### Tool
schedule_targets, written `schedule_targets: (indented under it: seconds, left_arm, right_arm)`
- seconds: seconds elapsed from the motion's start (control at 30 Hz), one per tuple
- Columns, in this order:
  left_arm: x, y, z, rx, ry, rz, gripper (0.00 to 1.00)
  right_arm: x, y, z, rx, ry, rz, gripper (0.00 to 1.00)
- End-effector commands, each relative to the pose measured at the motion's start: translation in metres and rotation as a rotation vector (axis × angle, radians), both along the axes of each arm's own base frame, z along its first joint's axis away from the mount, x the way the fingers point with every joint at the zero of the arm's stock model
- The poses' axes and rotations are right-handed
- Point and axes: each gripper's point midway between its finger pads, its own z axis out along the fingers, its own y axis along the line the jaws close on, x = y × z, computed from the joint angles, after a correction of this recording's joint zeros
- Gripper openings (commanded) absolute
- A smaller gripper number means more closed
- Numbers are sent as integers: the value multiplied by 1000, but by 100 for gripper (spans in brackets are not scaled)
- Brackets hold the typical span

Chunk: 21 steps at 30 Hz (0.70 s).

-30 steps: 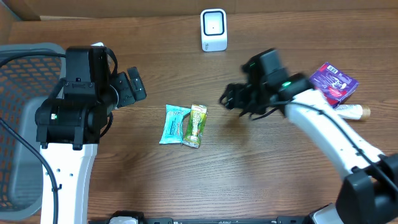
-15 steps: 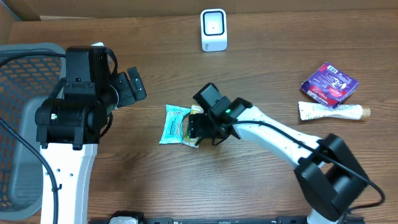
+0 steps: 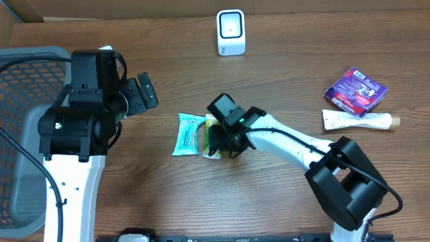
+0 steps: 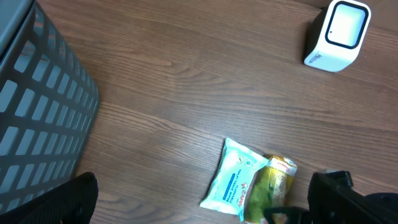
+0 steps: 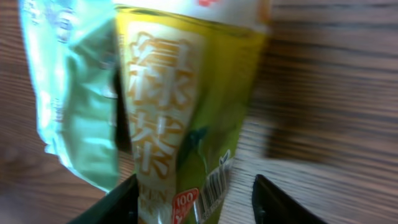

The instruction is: Scan the item barcode

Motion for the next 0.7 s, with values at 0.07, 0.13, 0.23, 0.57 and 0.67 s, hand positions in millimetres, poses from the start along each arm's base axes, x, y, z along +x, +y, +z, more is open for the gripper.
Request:
schedule_targets:
  seconds: [0.07,0.13,0.23,0.57,0.67]
  left_arm:
    - [1,3,2,3,-6,17,100]
    - [1,3,2,3,-6,17,100]
    - [1,3,2,3,-6,17,100]
    - [1,3,2,3,-6,17,99]
    - [1,3,2,3,-6,17,100]
  right_arm:
    - [24,-29,5,28,32,-18,38]
    - [27,-34,7,61,43,16,37]
    - [30,-41,10,106,54,66,37]
    - [30,-48,10,115,60,102,37]
    - [31,-45,11,118,46,107,44]
